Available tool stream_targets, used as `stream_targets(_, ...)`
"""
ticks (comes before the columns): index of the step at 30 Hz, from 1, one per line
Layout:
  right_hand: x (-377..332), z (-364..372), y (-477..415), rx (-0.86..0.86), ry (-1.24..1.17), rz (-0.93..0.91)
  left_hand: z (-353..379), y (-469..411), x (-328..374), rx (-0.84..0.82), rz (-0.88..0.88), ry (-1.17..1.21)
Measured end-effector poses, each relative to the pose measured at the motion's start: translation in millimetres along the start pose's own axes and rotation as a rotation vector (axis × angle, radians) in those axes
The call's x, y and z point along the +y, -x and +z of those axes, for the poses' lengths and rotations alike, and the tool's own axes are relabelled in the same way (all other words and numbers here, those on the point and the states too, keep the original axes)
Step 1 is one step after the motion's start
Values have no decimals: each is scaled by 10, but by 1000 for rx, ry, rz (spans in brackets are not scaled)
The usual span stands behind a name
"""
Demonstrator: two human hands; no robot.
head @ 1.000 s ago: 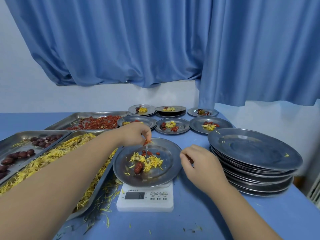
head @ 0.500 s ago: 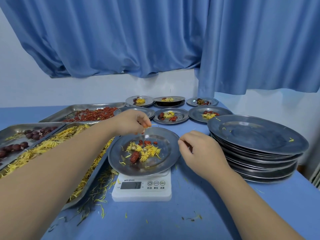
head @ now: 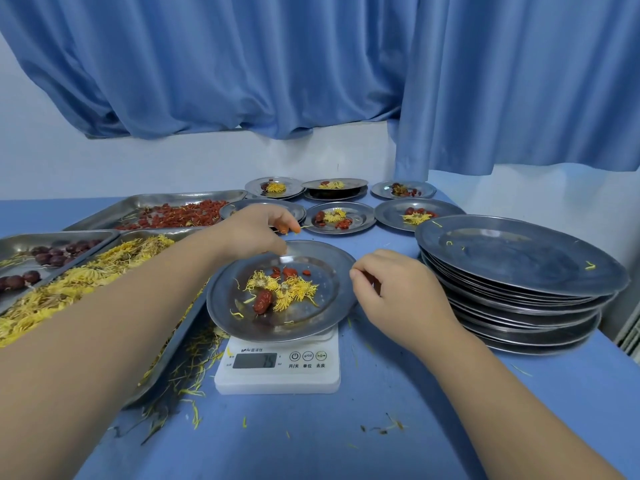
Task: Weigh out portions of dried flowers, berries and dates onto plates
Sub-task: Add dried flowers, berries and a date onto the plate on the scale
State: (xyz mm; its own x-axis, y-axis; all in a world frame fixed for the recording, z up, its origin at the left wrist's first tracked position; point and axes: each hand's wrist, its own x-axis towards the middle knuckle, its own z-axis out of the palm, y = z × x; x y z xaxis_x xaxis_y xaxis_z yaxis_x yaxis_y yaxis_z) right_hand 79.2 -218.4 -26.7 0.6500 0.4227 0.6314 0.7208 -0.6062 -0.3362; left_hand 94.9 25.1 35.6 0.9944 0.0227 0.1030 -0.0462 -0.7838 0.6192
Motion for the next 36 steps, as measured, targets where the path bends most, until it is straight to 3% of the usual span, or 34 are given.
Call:
stream_targets(10, -15, 39, 1, 5, -43, -9, 3, 239, -133, 105, 11, 280)
stream_targets(14, -16, 53, 6, 11, -42, -4, 20, 276, -142, 59, 0, 266)
stream_targets(27, -19, 67, 4, 10, -32, -3, 94, 214, -139, 125, 32, 88)
stream_targets(36, -31, 57, 2, 20, -37, -10, 24, 335, -186, 148, 69, 302)
